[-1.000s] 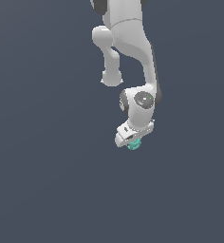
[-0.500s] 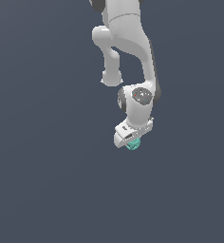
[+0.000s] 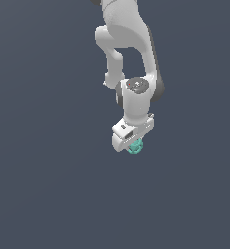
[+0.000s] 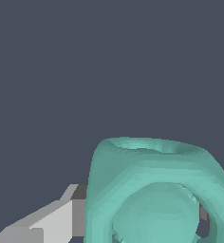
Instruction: Pick up the object and move it to a goal position.
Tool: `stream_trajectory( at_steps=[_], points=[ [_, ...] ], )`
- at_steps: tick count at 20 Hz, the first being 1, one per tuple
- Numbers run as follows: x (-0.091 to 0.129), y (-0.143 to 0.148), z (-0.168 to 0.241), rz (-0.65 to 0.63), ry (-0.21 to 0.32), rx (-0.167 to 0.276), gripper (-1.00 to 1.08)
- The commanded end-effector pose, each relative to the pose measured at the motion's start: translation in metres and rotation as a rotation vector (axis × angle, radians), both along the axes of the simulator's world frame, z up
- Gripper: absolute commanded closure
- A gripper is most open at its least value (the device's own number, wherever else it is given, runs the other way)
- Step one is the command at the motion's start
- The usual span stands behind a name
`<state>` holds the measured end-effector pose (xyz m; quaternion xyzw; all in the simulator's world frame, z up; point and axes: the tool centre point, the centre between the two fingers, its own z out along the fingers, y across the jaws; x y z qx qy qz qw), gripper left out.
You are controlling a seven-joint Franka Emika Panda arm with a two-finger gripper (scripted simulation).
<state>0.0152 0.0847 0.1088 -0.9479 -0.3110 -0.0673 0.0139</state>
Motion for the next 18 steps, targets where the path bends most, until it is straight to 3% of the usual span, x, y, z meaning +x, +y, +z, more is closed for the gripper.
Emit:
stream_trajectory(
  at_steps=[1, 18],
  points=[
    [0.007, -0.006, 0.016, 0.034, -0.029, 0.013, 1.08],
    [0.044, -0.041, 0.117, 0.24, -0.203, 0.103, 1.08]
  ],
)
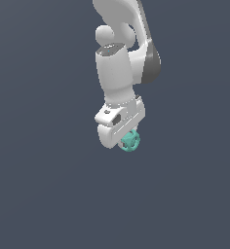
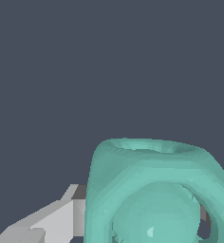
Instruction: Pick up the object and move it to a goal position.
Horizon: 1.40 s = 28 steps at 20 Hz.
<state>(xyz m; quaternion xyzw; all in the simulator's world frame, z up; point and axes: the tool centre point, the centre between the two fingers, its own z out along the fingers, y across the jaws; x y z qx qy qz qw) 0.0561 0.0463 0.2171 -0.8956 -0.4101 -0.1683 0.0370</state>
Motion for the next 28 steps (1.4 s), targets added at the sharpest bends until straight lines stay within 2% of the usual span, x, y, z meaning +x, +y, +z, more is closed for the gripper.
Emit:
stream_trajectory(
  at_steps=[1, 17, 28],
  points=[
    [0.004, -0.005, 0.015, 0.03, -0.025, 0.013, 1.08],
    [0.029, -0.04, 0.111, 0.226, -0.187, 0.102, 1.08],
    [0.044, -0.073, 0.194, 0.392, -0.323, 0.18, 1.08]
  ],
)
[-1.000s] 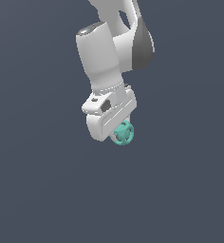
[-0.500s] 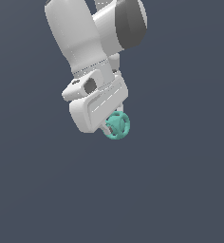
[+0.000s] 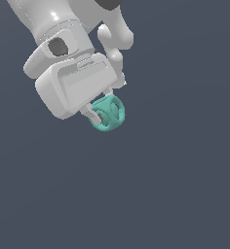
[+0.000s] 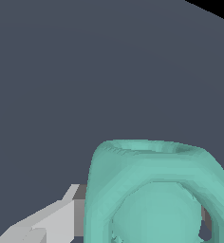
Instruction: Pick up the object and move it to a goal position.
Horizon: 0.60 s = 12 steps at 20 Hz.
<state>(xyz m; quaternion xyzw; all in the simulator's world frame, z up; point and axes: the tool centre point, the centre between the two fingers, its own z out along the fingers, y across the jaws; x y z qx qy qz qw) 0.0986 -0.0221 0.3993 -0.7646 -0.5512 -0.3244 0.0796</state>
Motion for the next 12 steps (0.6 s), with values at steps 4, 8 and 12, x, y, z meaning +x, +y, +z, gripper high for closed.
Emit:
stream_trajectory(
  at_steps=[4, 8, 12],
  points=[
    [0.006, -0.018, 0.041, 0.084, -0.067, 0.038, 1.08],
    [0.009, -0.031, 0.066, 0.134, -0.106, 0.062, 1.08],
    [0.011, -0.04, 0.084, 0.172, -0.135, 0.08, 1.08]
  ],
)
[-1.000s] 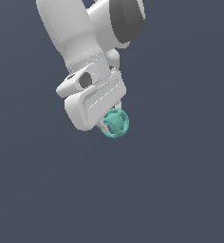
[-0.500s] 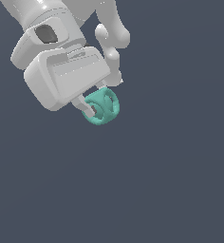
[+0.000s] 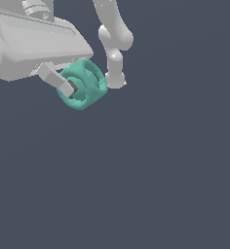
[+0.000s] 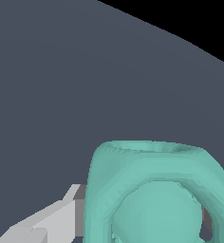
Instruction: Pick up the object and move it to a goal position.
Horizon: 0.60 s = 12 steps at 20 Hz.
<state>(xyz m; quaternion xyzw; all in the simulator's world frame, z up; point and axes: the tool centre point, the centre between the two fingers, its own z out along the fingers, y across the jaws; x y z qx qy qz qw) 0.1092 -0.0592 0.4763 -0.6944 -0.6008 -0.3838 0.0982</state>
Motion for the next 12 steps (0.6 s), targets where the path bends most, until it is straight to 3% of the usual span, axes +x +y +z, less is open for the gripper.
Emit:
stream_trajectory(
  at_steps=[1, 12],
  points=[
    [0.001, -0.005, 0.011, 0.023, -0.017, 0.011, 1.08],
    [0.005, -0.015, 0.029, 0.062, -0.044, 0.03, 1.08]
  ],
)
